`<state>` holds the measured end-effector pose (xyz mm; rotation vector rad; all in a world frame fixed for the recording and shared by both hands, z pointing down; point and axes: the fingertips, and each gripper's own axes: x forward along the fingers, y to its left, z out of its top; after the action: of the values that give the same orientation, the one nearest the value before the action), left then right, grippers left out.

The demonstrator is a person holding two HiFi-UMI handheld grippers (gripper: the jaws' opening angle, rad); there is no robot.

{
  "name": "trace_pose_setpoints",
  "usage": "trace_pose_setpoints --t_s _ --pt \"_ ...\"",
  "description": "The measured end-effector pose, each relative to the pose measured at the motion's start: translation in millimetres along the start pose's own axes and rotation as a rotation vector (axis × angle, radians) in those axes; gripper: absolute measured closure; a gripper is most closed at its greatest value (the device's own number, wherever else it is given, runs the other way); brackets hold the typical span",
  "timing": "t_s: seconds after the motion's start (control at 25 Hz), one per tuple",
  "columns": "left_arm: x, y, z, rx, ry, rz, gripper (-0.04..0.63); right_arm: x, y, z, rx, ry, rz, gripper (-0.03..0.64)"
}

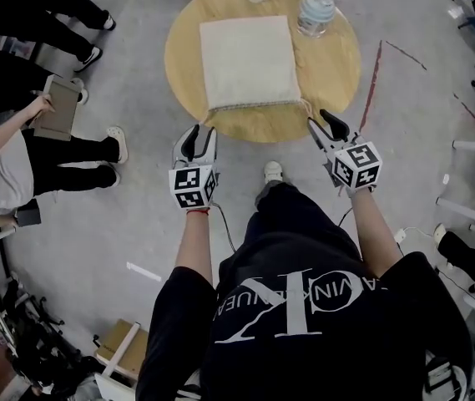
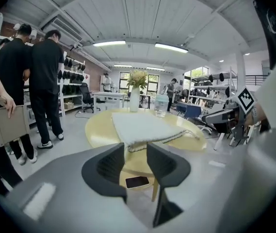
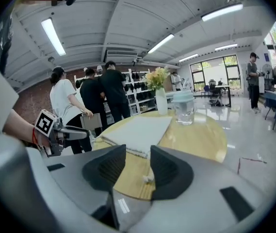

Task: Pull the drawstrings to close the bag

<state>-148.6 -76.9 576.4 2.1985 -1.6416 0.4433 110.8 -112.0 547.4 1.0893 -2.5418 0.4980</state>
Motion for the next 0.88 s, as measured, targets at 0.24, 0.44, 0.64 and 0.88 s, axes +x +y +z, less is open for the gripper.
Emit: trace_pose_setpoints --t_s 0.24,0.44,0.64,0.88 --pt "30 17 -14 0.043 0.095 0.023 0.427 32 -17 -14 -0.032 0.108 0.022 0.476" --pt "51 14 -31 0.135 0.207 -0.029 0.383 51 -30 -30 -0.099 0.206 0.03 0.476" --pt "58 17 -34 0.177 0.221 -0.037 0.362 66 -35 -38 -0.189 0.267 0.055 0.476" --pt "58 21 -33 0.198 0.248 -0.001 0.45 66 -27 -41 -0.304 0.296 0.091 0.479"
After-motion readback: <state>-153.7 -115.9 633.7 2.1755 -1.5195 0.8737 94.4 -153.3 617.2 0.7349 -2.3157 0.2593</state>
